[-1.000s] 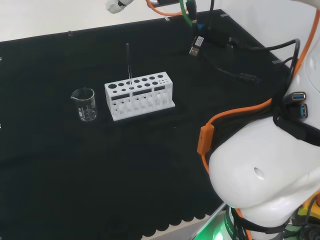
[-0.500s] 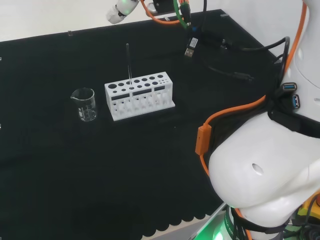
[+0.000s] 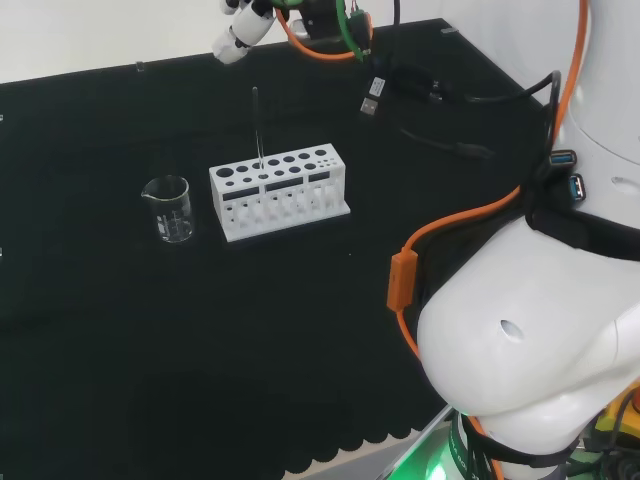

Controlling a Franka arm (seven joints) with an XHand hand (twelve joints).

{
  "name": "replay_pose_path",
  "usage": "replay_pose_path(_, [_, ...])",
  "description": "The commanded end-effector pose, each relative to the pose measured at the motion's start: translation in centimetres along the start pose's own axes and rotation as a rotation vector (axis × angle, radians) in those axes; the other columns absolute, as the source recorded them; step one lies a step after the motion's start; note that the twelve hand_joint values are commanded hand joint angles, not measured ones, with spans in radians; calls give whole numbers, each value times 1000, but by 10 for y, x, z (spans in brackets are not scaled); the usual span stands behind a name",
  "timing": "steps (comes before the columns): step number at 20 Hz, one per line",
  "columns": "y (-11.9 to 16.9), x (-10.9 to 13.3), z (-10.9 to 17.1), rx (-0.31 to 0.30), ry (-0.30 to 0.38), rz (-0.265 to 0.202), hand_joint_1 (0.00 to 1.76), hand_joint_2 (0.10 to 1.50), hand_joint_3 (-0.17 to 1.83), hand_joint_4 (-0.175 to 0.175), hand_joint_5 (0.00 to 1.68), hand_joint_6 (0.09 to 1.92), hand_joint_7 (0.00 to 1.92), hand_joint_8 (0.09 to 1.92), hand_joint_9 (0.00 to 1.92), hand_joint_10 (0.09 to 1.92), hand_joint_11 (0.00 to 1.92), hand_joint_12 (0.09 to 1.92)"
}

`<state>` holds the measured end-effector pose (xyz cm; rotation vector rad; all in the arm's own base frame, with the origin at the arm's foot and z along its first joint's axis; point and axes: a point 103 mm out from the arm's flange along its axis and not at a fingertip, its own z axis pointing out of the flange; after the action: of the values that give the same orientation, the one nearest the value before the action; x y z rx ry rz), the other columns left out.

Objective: Take the glass rod from the white test tube rack.

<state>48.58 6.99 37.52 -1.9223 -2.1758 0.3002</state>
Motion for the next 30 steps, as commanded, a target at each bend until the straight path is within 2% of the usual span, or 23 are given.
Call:
replay_pose_path(1, [10, -3, 7, 37, 25, 3, 597, 924, -138, 11, 307, 87, 100, 867, 354, 960, 352, 1421])
replay_pose_path(10, [20, -9, 17, 59, 21, 9, 529, 922, -147, 10, 310, 87, 103, 869, 363, 954, 359, 1417])
replay_pose_path(16, [26, -7, 26, 69, -11, 0, 528, 923, -150, 8, 313, 87, 106, 871, 370, 952, 361, 1416])
replay_pose_path(30, [41, -5, 52, 128, 1, -9, 527, 927, -157, 6, 321, 87, 119, 877, 382, 948, 364, 1415])
